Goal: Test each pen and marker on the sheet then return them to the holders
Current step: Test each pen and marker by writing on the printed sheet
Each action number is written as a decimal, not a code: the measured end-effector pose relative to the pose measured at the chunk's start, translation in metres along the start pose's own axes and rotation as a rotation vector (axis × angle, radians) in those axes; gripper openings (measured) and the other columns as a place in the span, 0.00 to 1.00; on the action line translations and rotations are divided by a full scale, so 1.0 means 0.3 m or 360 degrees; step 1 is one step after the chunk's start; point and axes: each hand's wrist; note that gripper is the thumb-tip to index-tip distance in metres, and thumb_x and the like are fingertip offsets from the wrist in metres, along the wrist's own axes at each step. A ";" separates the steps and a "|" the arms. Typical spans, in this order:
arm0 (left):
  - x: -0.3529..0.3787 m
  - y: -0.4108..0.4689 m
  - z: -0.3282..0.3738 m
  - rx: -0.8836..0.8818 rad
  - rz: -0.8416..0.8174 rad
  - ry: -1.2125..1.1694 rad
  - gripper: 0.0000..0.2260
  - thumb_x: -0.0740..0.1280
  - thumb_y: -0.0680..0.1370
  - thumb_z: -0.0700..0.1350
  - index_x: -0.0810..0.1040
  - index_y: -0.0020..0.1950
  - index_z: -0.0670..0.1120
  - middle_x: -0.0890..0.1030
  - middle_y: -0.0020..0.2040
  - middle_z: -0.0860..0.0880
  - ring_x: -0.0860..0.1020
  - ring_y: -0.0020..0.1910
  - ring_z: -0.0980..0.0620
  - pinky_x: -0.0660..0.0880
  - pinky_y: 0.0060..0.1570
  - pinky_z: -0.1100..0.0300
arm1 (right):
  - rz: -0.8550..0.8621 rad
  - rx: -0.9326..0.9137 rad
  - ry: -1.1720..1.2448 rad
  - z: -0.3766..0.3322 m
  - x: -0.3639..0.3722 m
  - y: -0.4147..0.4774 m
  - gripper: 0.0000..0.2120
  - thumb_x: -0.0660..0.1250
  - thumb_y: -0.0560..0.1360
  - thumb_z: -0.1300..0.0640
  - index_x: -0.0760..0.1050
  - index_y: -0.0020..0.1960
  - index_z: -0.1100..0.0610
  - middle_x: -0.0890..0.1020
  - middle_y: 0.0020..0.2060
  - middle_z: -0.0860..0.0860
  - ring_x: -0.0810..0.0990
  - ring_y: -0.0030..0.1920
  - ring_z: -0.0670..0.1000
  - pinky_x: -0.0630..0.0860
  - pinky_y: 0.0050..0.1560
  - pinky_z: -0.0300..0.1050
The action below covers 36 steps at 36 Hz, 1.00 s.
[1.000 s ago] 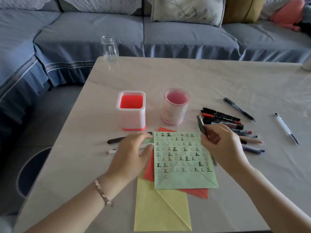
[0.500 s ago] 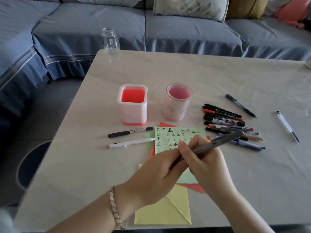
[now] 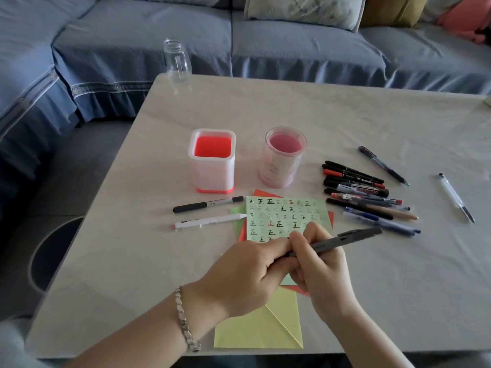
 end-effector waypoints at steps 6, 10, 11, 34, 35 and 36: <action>-0.005 -0.007 -0.034 0.0018 -0.0031 0.0240 0.14 0.55 0.77 0.61 0.74 0.54 0.56 0.81 0.41 0.56 0.77 0.39 0.57 0.75 0.39 0.58 | 0.0116 -0.0032 -0.0016 0.025 -0.015 -0.019 0.20 0.64 0.74 0.66 0.61 0.28 0.55 0.63 0.16 0.49 0.59 0.16 0.46 0.57 0.18 0.32; -0.029 -0.020 -0.092 -0.0134 0.0130 0.0672 0.21 0.45 0.78 0.59 0.60 0.69 0.56 0.71 0.33 0.55 0.70 0.34 0.55 0.65 0.36 0.59 | 0.0384 -0.0069 -0.0060 0.042 -0.053 -0.014 0.16 0.60 0.76 0.63 0.60 0.32 0.59 0.64 0.16 0.48 0.59 0.18 0.45 0.57 0.19 0.35; -0.032 -0.029 -0.126 -0.0218 0.0205 0.0698 0.19 0.45 0.80 0.56 0.58 0.69 0.53 0.71 0.36 0.54 0.71 0.36 0.53 0.64 0.36 0.58 | 0.0441 -0.0048 -0.0078 0.047 -0.068 -0.010 0.15 0.60 0.77 0.62 0.61 0.33 0.59 0.64 0.16 0.48 0.59 0.18 0.45 0.57 0.20 0.35; 0.097 -0.150 -0.262 0.0145 -0.0182 0.1167 0.15 0.54 0.79 0.53 0.73 0.63 0.53 0.70 0.69 0.45 0.65 0.70 0.49 0.52 0.72 0.54 | 0.0366 -0.0037 -0.0335 0.122 -0.122 0.019 0.08 0.62 0.76 0.60 0.77 0.41 0.61 0.82 0.30 0.52 0.81 0.31 0.50 0.76 0.29 0.37; 0.096 -0.151 -0.267 0.0124 -0.0197 0.1148 0.15 0.54 0.79 0.53 0.73 0.63 0.53 0.69 0.70 0.45 0.65 0.70 0.48 0.52 0.71 0.54 | 0.0381 -0.0066 -0.0380 0.126 -0.118 0.022 0.08 0.63 0.75 0.60 0.77 0.40 0.61 0.82 0.30 0.52 0.80 0.30 0.49 0.76 0.29 0.37; 0.096 -0.151 -0.270 0.0111 -0.0209 0.1135 0.16 0.54 0.79 0.54 0.73 0.63 0.53 0.69 0.70 0.45 0.65 0.70 0.48 0.52 0.71 0.53 | 0.0401 -0.0097 -0.0423 0.130 -0.114 0.024 0.08 0.64 0.75 0.59 0.77 0.39 0.62 0.82 0.28 0.52 0.79 0.28 0.49 0.76 0.28 0.37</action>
Point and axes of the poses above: each hand's wrist, its own y-axis towards the middle knuckle, its own x-axis out of the palm, z = x × y
